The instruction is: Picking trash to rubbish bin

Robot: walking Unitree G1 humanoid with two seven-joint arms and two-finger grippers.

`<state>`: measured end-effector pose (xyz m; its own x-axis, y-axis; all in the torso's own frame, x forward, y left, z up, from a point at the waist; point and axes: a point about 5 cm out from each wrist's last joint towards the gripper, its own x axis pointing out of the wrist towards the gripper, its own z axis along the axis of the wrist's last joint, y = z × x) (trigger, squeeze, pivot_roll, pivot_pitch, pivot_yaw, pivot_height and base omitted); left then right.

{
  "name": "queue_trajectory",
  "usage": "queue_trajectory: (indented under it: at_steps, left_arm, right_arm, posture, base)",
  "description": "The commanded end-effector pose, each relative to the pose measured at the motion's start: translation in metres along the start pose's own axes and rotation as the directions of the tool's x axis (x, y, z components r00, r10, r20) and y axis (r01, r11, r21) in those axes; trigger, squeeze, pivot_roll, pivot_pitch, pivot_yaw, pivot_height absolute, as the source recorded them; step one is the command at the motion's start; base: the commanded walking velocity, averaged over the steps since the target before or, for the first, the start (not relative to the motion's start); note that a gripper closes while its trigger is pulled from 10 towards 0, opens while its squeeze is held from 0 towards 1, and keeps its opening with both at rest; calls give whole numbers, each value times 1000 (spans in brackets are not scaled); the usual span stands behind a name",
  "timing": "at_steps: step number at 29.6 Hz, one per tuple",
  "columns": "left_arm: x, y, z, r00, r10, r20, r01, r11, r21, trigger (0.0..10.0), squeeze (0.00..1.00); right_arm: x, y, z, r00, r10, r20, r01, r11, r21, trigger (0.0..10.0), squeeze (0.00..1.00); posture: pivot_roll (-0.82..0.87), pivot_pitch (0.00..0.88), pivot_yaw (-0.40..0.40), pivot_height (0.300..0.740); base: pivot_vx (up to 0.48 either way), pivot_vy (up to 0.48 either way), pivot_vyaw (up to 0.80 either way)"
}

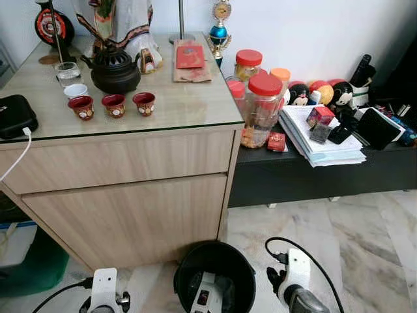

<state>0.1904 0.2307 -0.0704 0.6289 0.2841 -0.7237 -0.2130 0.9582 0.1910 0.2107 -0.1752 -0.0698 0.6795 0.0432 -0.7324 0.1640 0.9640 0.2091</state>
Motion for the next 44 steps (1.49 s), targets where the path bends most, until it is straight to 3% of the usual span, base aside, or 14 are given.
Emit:
queue_trajectory:
  at_steps: [1,31,44]
  left_arm:
    - [0,2,1,1000,19,11,-19,1000,-5,10000,0]
    - [0,7,0,1000,-3,9,3,1000,30,10000,0]
    - [1,8,2,1000,-3,15,3,1000,29,10000,0]
  right_arm:
    - [-2,-4,-4,1000,-8,7,8,1000,17,10000,0]
    - [-5,-4,-15,998,-54,29,52,996,76,10000,0]
    - [-4,0,-14,999,-44,32,42,996,73,10000,0]
  posture:
    - [3,32,-56,740]
    - [-28,0,0,740]
    - [-21,0,-1,740]
  base:
    - [0,0,0]
    - [0,0,0]
    - [-274,0,0]
